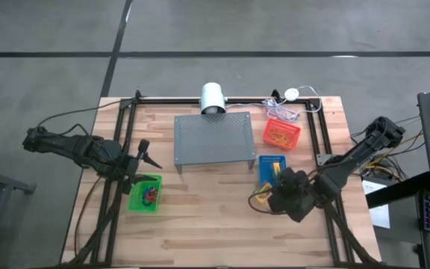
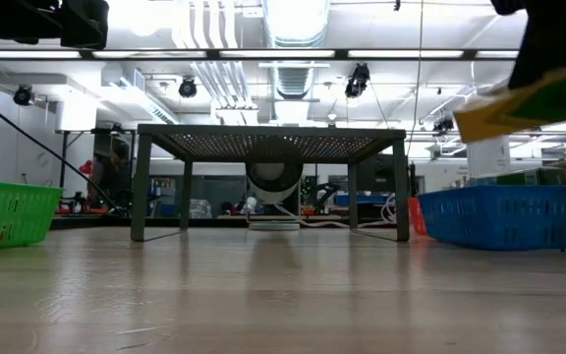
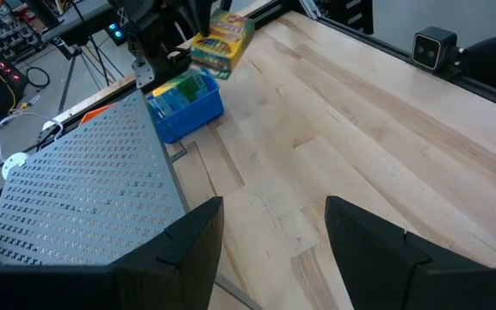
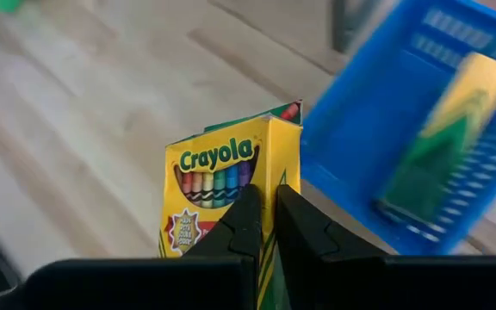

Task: Pick & Place Office Desk Supplies
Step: Put the yellow crayons into the blue bin

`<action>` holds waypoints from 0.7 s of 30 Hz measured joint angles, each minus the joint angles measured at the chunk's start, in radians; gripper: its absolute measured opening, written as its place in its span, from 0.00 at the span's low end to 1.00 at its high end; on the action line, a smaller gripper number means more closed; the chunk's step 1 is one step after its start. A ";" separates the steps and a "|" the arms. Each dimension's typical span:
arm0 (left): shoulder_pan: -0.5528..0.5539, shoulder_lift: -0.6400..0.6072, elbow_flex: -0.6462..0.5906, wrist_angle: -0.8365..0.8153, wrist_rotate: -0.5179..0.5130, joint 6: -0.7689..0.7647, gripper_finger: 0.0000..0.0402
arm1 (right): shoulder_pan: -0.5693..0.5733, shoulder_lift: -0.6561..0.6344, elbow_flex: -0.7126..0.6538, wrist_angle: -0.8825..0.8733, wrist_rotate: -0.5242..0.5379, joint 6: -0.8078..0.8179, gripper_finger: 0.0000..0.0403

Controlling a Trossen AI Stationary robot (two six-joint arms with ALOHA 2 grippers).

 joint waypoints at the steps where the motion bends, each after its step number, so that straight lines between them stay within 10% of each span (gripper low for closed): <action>1: 0.000 0.000 0.000 0.000 0.000 0.000 0.52 | 0.000 -0.001 0.000 -0.028 0.000 0.030 0.04; 21: 0.000 0.000 0.000 0.000 0.000 0.000 0.52 | -0.145 0.110 0.234 -0.562 0.072 0.175 0.04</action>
